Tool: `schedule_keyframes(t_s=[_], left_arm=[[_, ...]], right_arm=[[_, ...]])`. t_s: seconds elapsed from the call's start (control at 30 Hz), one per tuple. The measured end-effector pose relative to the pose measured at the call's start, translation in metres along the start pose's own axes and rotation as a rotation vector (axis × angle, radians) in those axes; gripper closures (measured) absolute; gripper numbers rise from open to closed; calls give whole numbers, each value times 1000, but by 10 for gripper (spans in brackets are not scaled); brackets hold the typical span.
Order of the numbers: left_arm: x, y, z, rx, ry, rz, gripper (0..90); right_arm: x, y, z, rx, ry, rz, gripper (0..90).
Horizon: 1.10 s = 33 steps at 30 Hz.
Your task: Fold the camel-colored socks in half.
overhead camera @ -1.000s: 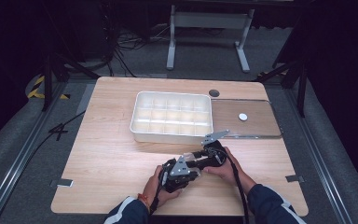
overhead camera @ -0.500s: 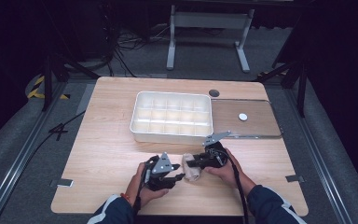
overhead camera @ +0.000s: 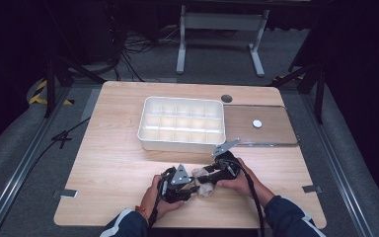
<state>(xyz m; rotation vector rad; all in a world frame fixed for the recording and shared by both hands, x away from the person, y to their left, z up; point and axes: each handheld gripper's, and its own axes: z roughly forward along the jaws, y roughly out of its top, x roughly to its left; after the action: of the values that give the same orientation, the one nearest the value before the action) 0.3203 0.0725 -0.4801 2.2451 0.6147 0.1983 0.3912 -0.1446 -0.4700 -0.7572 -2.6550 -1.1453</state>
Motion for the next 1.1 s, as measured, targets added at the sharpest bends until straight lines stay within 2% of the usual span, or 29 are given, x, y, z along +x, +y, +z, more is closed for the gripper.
schedule_keyframes(t_s=[0.03,0.07,0.1,0.17,0.23,0.3,0.33,0.37,0.47,0.57,0.6,0.63,0.7,0.8,0.87,0.93,0.97,1.03,1.1], left_arm=[[1,-1,-2,10,22,4,586],[1,-1,-2,10,22,4,555],[6,-5,-9,33,50,-4,529],[13,-9,-18,42,75,-28,484],[21,-13,-32,48,85,-63,429],[30,-18,-46,59,78,-117,356],[33,-21,-52,65,93,-127,314],[36,-25,-59,74,112,-119,306],[44,-40,-76,84,141,-131,280],[56,-60,-96,72,167,-182,278],[56,-60,-96,72,167,-182,274],[60,-68,-104,69,181,-204,270],[66,-76,-112,62,200,-223,269],[70,-81,-114,66,217,-247,270],[72,-82,-114,71,205,-259,269],[73,-81,-108,74,212,-245,267],[72,-81,-104,98,200,-231,258],[71,-81,-101,118,222,-196,231],[71,-82,-102,111,228,-196,240]], right_arm=[[0,0,0,8,17,0,587],[-1,0,1,15,42,7,615],[-1,0,1,17,51,5,638],[1,0,1,20,51,-1,669],[1,-1,1,12,56,-1,691],[0,-2,0,-4,50,-5,722],[2,-2,-2,-12,40,-10,739],[3,-2,-3,-17,34,-18,753],[5,-3,-6,-25,21,-27,770],[5,-5,-9,-36,5,-38,781],[6,-6,-11,-38,0,-44,785],[6,-6,-12,-43,-3,-48,786],[7,-7,-16,-59,1,-46,788],[7,-8,-25,-94,-14,-53,789],[6,-8,-29,-114,-26,-60,789],[6,-9,-34,-135,-38,-56,789],[6,-9,-36,-146,-46,-59,789],[5,-9,-40,-165,-50,-63,789],[6,-9,-42,-182,-56,-70,789]])
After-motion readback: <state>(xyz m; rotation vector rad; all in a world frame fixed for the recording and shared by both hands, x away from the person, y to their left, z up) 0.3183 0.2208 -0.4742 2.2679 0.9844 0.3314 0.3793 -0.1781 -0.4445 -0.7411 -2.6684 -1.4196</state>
